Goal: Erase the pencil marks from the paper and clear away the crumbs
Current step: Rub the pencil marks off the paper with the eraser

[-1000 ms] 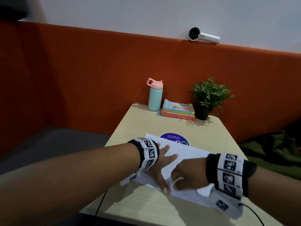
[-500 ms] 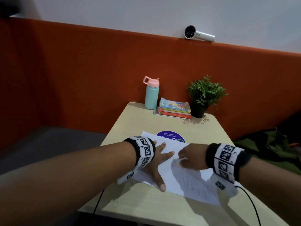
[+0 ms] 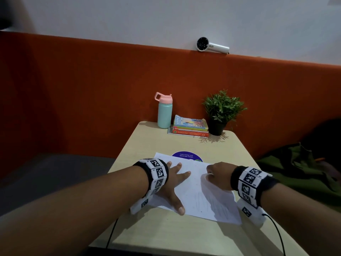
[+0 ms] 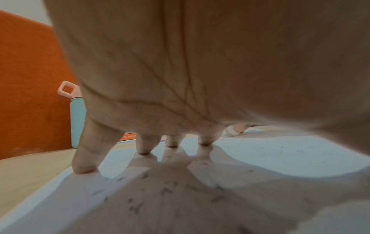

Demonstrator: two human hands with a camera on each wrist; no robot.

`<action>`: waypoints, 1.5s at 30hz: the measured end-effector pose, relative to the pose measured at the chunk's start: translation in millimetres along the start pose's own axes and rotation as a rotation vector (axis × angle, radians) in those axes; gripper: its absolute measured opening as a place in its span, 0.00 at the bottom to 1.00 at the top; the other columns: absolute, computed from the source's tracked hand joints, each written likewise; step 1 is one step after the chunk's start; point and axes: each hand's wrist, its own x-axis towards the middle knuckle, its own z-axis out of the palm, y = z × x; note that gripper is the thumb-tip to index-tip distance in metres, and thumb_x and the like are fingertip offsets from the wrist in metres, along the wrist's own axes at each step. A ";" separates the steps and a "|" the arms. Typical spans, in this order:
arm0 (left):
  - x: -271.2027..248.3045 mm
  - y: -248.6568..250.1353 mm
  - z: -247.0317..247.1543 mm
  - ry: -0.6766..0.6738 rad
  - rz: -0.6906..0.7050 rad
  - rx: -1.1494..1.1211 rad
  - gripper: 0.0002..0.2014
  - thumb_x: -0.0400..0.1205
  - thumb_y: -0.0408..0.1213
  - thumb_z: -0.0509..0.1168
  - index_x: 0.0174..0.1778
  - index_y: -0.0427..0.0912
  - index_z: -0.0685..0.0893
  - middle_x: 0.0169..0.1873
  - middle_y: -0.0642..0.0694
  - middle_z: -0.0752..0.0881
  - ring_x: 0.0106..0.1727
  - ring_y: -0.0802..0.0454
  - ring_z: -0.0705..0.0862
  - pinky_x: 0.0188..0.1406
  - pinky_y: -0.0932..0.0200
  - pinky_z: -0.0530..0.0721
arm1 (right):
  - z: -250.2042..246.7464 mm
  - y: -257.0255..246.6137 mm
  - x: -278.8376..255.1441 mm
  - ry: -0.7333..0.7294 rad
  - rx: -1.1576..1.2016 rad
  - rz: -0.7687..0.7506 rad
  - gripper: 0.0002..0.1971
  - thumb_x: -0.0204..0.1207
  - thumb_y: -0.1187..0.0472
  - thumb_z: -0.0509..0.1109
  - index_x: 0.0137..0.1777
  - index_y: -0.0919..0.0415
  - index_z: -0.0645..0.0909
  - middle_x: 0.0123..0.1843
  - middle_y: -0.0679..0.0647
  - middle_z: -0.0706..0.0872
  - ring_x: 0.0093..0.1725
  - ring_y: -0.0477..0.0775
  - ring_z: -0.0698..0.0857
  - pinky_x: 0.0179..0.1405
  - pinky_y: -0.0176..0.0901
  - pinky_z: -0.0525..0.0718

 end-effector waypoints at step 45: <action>-49.0 13.7 8.6 -0.024 -0.080 -0.039 0.52 0.79 0.79 0.47 0.89 0.51 0.34 0.89 0.41 0.35 0.90 0.37 0.42 0.86 0.31 0.47 | -7.2 -0.3 10.2 -0.183 -0.036 -0.014 0.18 0.88 0.56 0.51 0.65 0.65 0.77 0.64 0.61 0.83 0.58 0.60 0.80 0.52 0.45 0.73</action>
